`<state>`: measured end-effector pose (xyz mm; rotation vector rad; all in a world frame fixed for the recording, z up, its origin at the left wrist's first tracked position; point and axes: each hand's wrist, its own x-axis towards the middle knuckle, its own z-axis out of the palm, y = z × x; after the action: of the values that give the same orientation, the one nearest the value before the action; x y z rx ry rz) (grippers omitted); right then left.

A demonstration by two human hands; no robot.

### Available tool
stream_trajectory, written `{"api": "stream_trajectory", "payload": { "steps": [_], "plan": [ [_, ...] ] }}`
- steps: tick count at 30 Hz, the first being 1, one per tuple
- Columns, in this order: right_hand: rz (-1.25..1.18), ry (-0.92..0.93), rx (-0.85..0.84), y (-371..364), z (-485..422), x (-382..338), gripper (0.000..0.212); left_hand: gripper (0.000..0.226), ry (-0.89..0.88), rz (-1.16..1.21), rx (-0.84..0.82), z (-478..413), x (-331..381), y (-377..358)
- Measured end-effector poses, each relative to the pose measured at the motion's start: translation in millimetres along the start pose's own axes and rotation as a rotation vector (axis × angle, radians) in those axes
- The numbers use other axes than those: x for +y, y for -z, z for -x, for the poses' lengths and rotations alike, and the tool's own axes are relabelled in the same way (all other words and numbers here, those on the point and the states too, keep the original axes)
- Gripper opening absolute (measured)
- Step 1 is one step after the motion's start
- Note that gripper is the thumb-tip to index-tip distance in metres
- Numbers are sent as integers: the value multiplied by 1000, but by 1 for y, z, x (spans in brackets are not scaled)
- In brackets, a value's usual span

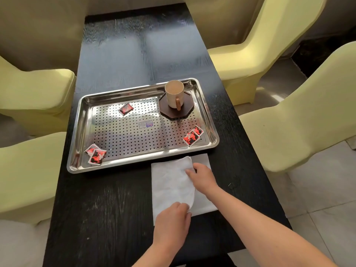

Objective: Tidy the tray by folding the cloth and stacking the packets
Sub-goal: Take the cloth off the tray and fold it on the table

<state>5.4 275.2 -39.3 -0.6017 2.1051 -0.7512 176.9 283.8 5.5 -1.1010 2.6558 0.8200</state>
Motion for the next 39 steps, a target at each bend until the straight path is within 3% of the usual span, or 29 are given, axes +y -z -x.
{"api": "stream_trajectory", "payload": {
  "steps": [7, 12, 16, 19, 35, 39],
  "plan": [
    [5, 37, -11, 14, -8, 4, 25, 25, 24, 166, 4, -6, 21, -5],
    [48, -42, 30, 30, -22, 17, 36, 21, 92, 277, -4, -25, 47, -12],
    [14, -17, 47, 37, -30, 18, 27, 21, 129, 291, -16, -35, 56, -18],
    [-51, -27, 67, 45, -30, 27, 6, 23, 144, 277, -4, -38, 55, -22],
    [73, -126, 240, 48, -39, 56, 9, 26, 108, 227, -12, -46, 68, -50],
    [80, -137, 258, 45, -41, 55, 7, 35, 57, 324, -108, -39, 57, -53]
  ]
}}
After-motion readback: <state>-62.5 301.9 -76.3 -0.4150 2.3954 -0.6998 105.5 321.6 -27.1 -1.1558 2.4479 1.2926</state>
